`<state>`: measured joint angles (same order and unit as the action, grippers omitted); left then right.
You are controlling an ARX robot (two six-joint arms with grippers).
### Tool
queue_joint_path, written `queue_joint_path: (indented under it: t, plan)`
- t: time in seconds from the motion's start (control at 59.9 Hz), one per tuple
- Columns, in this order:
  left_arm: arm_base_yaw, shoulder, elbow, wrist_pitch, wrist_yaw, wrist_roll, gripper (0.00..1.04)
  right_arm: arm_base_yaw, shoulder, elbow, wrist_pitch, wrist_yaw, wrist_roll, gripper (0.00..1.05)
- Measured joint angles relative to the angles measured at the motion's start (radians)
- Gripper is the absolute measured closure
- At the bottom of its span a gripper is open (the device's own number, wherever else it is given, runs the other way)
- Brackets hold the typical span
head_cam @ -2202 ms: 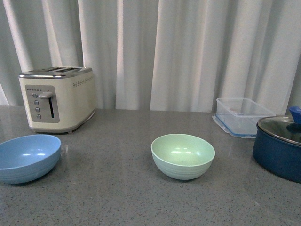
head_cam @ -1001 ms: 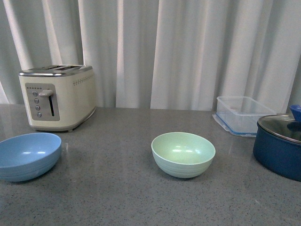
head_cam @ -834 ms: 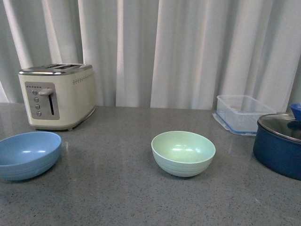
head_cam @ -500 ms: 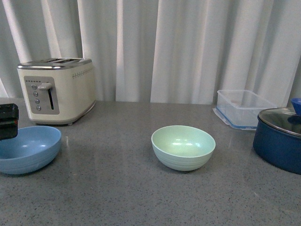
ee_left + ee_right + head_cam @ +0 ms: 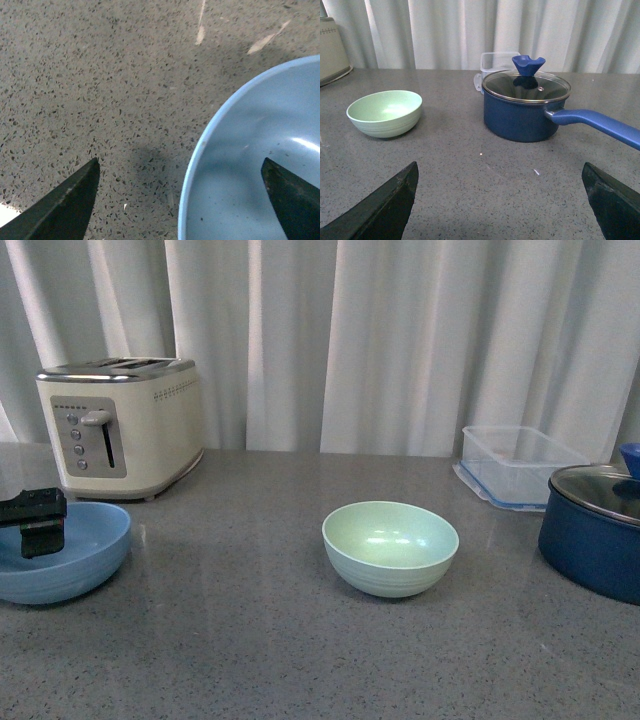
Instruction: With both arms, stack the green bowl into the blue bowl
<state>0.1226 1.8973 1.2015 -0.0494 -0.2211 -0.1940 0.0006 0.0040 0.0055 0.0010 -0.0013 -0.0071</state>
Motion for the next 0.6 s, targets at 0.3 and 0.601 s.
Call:
queue_joint_path:
  t: [0.3, 0.601]
  plan:
    - [-0.005, 0.006, 0.000, 0.003, 0.008, -0.004, 0.67, 0.000, 0.000, 0.000, 0.000, 0.000, 0.000, 0.10]
    - [-0.014, -0.023, 0.007, -0.004, -0.003, -0.035, 1.00, 0.000, 0.000, 0.000, 0.000, 0.000, 0.000, 0.10]
